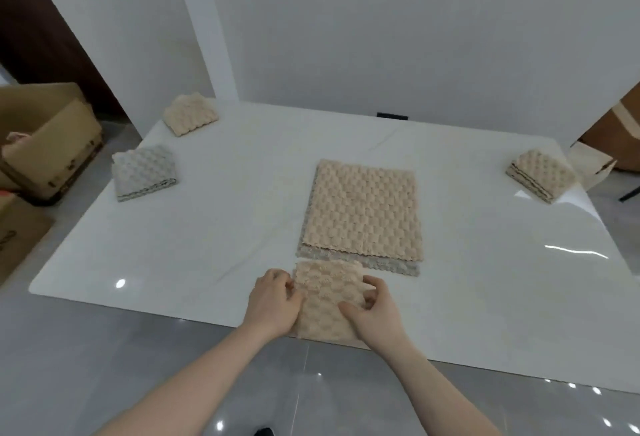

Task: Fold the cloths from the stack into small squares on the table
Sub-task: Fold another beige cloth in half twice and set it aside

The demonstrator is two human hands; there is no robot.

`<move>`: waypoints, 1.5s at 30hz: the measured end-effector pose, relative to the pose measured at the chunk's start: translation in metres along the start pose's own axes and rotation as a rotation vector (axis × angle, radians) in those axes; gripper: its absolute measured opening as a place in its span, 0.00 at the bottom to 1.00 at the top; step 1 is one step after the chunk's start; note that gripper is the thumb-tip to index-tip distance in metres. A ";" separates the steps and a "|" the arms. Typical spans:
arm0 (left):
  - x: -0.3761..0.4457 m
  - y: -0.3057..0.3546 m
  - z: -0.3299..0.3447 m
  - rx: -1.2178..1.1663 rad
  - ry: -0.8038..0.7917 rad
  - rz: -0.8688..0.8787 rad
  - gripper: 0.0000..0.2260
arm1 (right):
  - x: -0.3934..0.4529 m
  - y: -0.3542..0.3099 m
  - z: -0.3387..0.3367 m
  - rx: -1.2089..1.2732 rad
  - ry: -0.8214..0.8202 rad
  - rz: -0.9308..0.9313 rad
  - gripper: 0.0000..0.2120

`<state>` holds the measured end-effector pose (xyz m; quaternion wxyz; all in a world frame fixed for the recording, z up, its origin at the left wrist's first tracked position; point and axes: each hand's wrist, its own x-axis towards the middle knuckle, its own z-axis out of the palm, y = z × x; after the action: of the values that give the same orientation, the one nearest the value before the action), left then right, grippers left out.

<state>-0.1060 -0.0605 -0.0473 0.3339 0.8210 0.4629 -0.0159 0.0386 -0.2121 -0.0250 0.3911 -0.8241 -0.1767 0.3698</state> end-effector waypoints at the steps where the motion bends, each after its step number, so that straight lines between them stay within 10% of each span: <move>1: -0.018 0.011 -0.012 -0.065 -0.028 -0.060 0.08 | -0.014 -0.010 -0.009 0.047 -0.036 0.038 0.29; 11: -0.136 0.088 -0.075 -0.708 -0.095 -0.222 0.08 | -0.105 -0.063 -0.089 0.130 -0.149 0.054 0.16; 25: -0.101 0.211 -0.033 -0.552 -0.104 0.051 0.09 | -0.068 -0.049 -0.215 0.258 -0.027 0.036 0.11; 45: -0.081 0.395 0.113 -0.651 -0.168 -0.180 0.13 | 0.041 0.029 -0.416 -0.091 -0.129 -0.011 0.12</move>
<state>0.1843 -0.3220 0.1031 0.6127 0.6231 0.4848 0.0358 0.3774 -0.4206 0.1078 0.3431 -0.8144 -0.2226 0.4116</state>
